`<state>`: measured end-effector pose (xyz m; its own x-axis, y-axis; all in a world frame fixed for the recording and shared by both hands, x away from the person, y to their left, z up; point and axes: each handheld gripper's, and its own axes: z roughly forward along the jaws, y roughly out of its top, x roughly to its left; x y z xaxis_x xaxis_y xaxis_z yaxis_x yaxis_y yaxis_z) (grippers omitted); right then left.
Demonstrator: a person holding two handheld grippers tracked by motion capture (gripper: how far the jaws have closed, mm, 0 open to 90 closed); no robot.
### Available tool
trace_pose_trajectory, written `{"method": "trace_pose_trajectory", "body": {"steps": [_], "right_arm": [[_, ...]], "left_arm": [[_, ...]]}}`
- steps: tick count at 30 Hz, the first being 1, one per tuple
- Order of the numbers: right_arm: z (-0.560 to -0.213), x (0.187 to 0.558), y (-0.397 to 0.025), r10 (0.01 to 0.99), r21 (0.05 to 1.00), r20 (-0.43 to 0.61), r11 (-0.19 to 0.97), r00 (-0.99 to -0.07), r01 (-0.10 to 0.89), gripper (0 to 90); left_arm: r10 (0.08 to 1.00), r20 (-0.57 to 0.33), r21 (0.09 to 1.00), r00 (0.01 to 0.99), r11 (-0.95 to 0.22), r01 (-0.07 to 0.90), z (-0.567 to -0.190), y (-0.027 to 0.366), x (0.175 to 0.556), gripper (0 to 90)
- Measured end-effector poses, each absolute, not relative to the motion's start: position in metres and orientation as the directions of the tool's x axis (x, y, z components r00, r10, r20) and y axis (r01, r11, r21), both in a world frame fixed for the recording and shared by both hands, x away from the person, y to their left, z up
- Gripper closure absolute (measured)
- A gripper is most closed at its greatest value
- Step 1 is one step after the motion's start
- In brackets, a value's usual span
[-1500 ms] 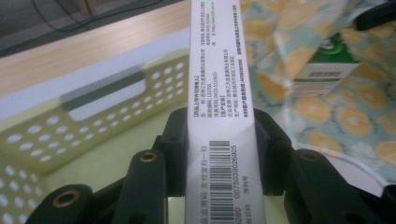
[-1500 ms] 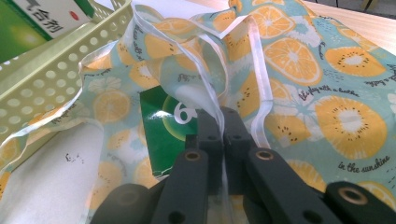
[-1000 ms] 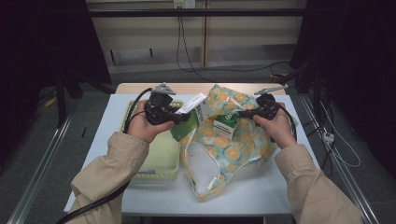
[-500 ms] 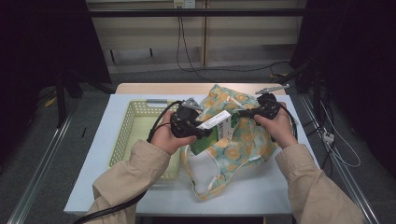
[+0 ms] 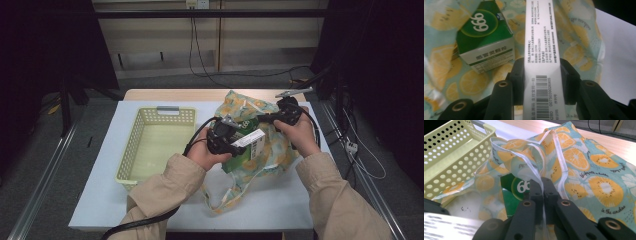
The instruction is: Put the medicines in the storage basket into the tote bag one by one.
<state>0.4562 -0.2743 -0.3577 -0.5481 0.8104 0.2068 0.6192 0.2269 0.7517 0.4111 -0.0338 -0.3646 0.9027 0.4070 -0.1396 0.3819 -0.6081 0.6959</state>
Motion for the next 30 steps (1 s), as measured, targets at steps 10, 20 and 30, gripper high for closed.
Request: {"method": "trace_pose_trajectory", "body": {"steps": [10, 20, 30], "right_arm": [[-0.355, 0.457, -0.276, 0.81, 0.754, 0.207, 0.226, -0.549, 0.617, 89.1], [-0.356, 0.458, -0.277, 0.811, 0.754, 0.209, 0.222, -0.546, 0.619, 89.1], [-0.356, 0.459, -0.28, 0.81, 0.755, 0.212, 0.219, -0.546, 0.618, 89.1]], "left_arm": [[0.45, -0.158, 0.704, 0.879, -0.573, 0.42, -0.38, -0.048, 0.423, 62.5], [0.463, -0.148, 0.707, 0.874, -0.568, 0.421, -0.389, -0.066, 0.433, 62.5], [0.469, -0.125, 0.718, 0.874, -0.565, 0.406, -0.394, -0.078, 0.439, 62.4]]}}
